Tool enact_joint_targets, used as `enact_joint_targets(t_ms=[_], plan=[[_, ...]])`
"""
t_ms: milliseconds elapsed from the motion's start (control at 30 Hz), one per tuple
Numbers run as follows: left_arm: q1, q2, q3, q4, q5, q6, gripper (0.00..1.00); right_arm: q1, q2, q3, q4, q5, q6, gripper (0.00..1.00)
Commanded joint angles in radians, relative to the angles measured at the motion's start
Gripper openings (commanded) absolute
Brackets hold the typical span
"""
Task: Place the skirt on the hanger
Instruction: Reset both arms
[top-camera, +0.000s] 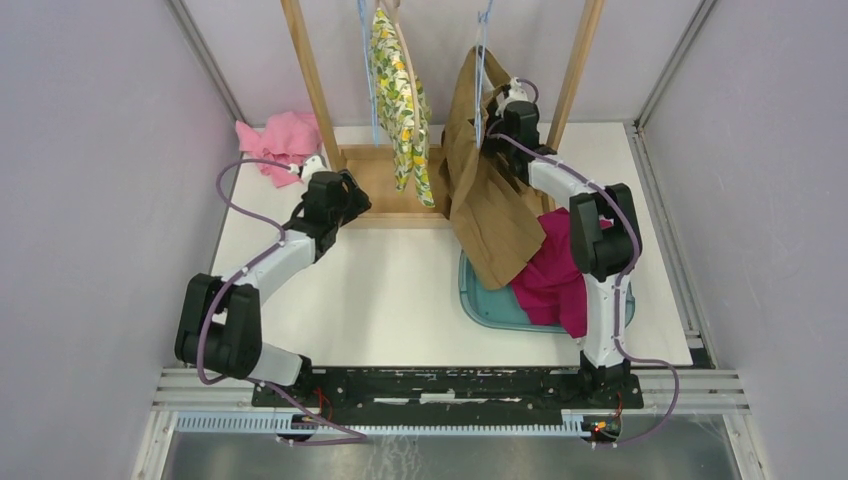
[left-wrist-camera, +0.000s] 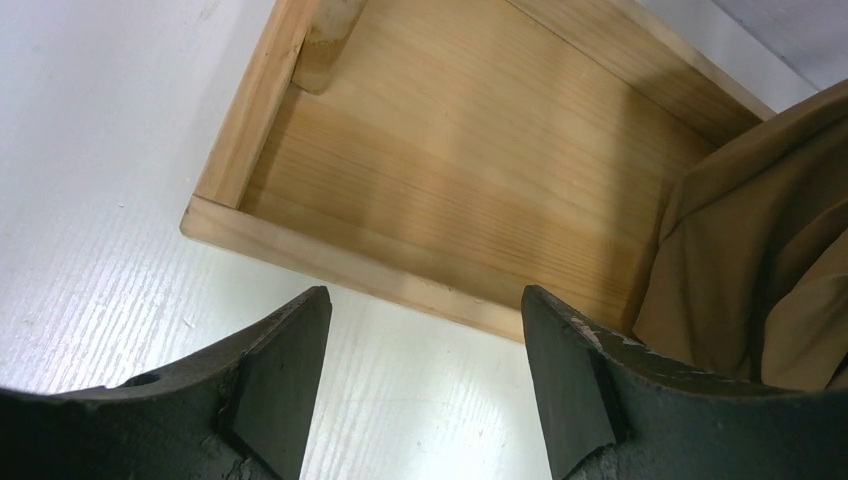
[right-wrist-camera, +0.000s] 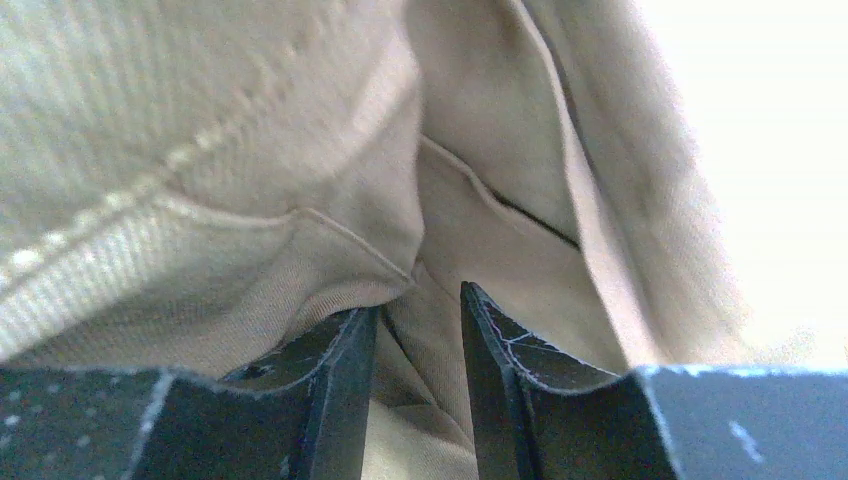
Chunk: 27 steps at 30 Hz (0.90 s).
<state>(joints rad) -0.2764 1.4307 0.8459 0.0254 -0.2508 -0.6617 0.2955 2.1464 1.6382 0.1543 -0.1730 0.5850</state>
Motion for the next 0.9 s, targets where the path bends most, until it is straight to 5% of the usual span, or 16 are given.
enact_joint_targets(t_ms=[0, 500, 767, 867], plan=[[0.002, 0.021, 0.001, 0.062, 0.019, -0.028, 0.77, -0.012, 0.044, 0.121, 0.217, -0.062, 0.074, 0.43], [0.003, 0.043, -0.001, 0.072, 0.018, -0.028, 0.76, -0.017, 0.356, 0.642, 0.111, -0.163, 0.195, 0.44], [0.004, 0.045, 0.009, 0.062, 0.008, -0.025, 0.77, -0.028, 0.232, 0.449, -0.074, -0.072, 0.106, 0.51], [0.003, 0.036, 0.016, 0.053, 0.004, -0.014, 0.77, -0.032, 0.114, 0.268, -0.095, -0.028, 0.072, 0.66]])
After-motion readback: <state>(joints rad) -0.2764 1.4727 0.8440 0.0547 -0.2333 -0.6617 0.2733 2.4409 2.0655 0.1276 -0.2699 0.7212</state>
